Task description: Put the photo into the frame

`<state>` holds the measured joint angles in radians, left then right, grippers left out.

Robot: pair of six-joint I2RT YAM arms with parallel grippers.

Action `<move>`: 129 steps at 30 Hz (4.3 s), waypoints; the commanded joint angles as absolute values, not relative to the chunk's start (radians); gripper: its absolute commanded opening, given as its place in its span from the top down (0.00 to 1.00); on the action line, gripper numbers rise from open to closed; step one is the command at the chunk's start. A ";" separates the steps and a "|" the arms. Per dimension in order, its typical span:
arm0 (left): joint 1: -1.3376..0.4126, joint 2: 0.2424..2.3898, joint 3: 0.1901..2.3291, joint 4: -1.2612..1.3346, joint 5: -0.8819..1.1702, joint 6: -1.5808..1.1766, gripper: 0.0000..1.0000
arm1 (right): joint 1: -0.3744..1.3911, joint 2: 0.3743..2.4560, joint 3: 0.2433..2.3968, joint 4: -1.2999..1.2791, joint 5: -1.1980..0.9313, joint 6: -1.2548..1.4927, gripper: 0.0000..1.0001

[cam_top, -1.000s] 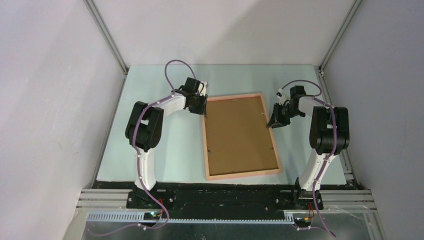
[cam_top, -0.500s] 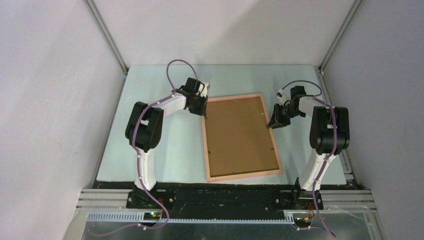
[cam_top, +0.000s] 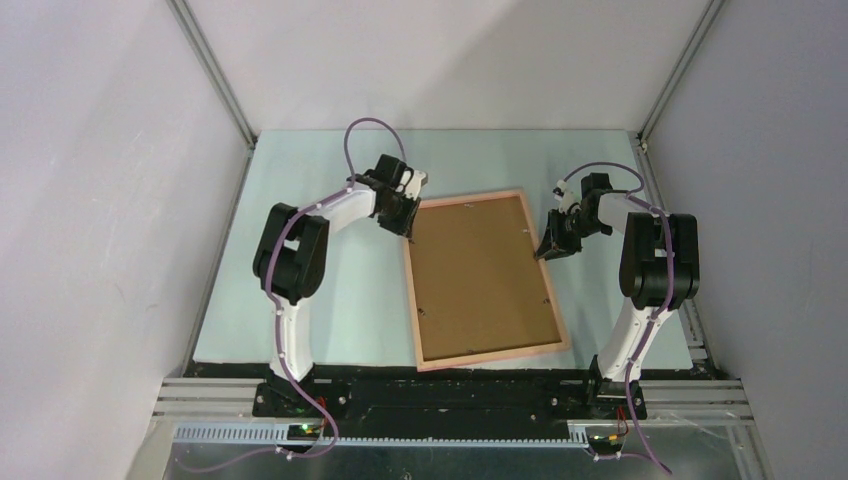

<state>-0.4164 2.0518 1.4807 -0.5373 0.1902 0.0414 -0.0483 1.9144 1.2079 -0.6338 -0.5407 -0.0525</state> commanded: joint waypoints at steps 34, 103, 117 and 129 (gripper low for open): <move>-0.544 2.126 1.591 -0.863 0.365 0.320 0.65 | -0.060 1.942 1.190 -0.603 -0.529 -0.028 1.00; -0.513 1.880 1.234 -0.604 0.402 -0.072 0.30 | -0.129 1.913 1.174 -0.476 -0.547 0.192 1.00; -0.549 1.908 1.239 -0.589 0.318 -0.087 0.42 | -0.130 1.907 1.168 -0.482 -0.552 0.181 1.00; -0.560 1.929 1.228 -0.585 0.292 -0.074 0.46 | -0.130 1.905 1.168 -0.483 -0.554 0.179 1.00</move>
